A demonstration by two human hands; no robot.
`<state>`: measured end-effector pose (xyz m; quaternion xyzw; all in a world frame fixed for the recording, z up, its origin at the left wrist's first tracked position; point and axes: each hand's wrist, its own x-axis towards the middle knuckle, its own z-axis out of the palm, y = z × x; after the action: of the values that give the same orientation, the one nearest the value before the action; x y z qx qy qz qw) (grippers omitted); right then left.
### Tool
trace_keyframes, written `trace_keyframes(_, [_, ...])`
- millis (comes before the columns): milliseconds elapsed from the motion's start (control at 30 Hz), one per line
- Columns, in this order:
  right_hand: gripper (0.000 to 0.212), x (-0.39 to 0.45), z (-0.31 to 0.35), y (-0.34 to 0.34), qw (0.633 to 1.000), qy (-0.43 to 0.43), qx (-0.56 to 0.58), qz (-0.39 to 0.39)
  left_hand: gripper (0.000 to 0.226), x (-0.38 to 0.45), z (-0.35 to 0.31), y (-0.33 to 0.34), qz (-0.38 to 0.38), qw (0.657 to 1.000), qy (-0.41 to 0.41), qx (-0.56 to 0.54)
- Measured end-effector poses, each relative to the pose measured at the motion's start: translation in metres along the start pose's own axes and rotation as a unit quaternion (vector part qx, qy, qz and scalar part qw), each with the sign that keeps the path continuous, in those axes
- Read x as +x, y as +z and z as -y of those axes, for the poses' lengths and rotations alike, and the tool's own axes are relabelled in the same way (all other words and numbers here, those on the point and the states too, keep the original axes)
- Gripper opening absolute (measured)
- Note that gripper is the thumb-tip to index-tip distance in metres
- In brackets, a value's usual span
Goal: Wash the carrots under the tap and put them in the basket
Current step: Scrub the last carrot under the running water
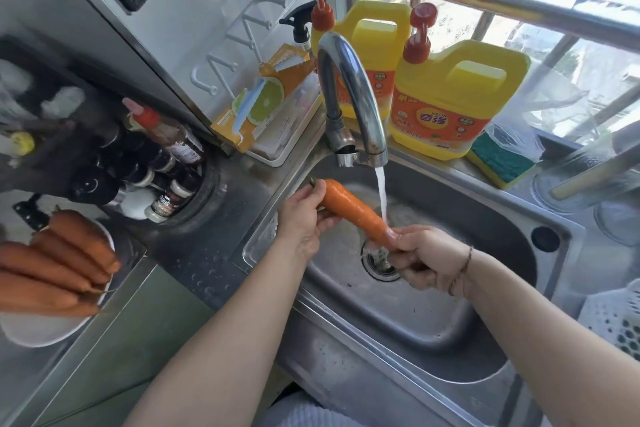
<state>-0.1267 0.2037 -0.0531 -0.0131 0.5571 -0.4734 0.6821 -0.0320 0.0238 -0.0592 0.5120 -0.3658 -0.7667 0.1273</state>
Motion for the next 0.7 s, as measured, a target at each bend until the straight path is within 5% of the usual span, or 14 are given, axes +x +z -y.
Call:
trace_keyframes(100, [0.023, 0.006, -0.002, 0.013, 0.981, -0.047, -0.146, -0.117, 0.012, 0.0, 0.001, 0.001, 0.006, 1.0, -0.005, 0.003])
trace_keyframes(200, [0.019, 0.009, -0.005, 0.024, 0.825, -0.156, -0.449, -0.305, 0.014, 0.003, 0.004, 0.001, -0.011, 1.0, -0.014, -0.016])
trace_keyframes(300, [0.031, 0.006, -0.006, 0.025, 0.747, -0.169, -0.565, -0.307, 0.027, 0.003, 0.007, 0.003, -0.002, 1.0, -0.012, -0.024])
trace_keyframes(433, [0.03, 0.01, -0.008, 0.015, 0.819, -0.132, -0.514, -0.218, 0.011, -0.005, 0.013, 0.011, 0.069, 0.997, 0.017, 0.036])
trace_keyframes(567, [0.031, 0.008, -0.002, 0.01, 0.958, -0.143, -0.188, -0.16, 0.018, -0.011, 0.014, 0.014, 0.178, 0.983, 0.024, 0.025])
trace_keyframes(700, [0.044, 0.002, 0.005, 0.013, 0.941, -0.229, -0.13, -0.212, 0.031, -0.012, 0.012, 0.013, 0.227, 0.974, 0.012, -0.002])
